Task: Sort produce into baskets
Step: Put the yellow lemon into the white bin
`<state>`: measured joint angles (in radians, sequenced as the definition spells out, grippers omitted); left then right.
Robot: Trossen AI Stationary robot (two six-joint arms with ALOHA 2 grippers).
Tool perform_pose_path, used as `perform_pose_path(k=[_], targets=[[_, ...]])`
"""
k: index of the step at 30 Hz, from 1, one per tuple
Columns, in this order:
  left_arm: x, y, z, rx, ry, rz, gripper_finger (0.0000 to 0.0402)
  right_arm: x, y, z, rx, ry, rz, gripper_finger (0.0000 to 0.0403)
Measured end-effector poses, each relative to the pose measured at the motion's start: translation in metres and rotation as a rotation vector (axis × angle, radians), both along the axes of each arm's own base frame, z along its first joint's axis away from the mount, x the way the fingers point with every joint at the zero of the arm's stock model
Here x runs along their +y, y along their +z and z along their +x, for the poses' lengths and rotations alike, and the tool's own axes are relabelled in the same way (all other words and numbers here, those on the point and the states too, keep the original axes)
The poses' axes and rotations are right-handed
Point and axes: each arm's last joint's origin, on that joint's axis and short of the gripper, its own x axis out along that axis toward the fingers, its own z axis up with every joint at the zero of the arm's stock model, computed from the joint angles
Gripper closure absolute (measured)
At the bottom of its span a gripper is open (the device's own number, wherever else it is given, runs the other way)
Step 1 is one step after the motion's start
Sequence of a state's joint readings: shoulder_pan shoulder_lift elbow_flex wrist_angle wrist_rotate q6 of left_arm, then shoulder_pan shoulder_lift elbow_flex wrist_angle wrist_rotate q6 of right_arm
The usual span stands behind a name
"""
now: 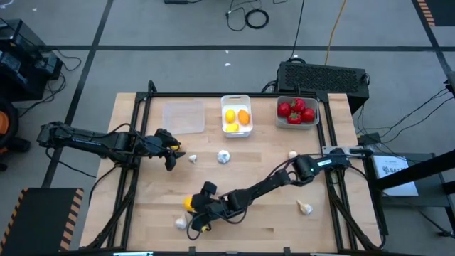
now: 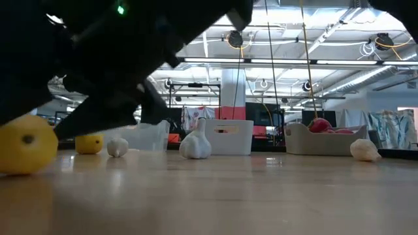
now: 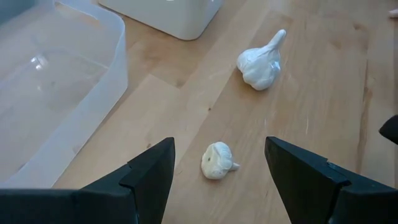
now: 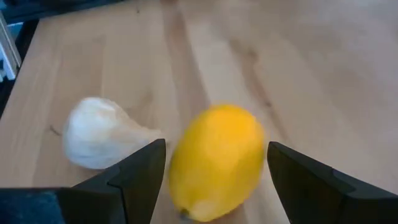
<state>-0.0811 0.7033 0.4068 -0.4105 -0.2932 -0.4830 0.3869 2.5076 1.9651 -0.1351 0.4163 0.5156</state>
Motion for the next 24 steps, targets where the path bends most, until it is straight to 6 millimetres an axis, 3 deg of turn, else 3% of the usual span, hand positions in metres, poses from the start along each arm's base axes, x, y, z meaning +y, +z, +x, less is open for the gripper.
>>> perform_pose_path(k=[9, 16, 24], targets=[[0.000, 0.000, 0.000, 0.002, -0.017, 0.021, 0.0146, -0.015, 0.001, 0.005, 0.010, -0.047, -0.023, 0.0132], [0.000, 0.000, 0.000, 0.002, -0.015, 0.020, 0.0146, -0.024, -0.021, 0.006, 0.077, -0.063, 0.003, 0.0132], [0.000, 0.000, 0.000, 0.001, -0.012, 0.022, 0.0146, -0.029, -0.020, 0.006, 0.085, -0.094, 0.013, 0.0132]])
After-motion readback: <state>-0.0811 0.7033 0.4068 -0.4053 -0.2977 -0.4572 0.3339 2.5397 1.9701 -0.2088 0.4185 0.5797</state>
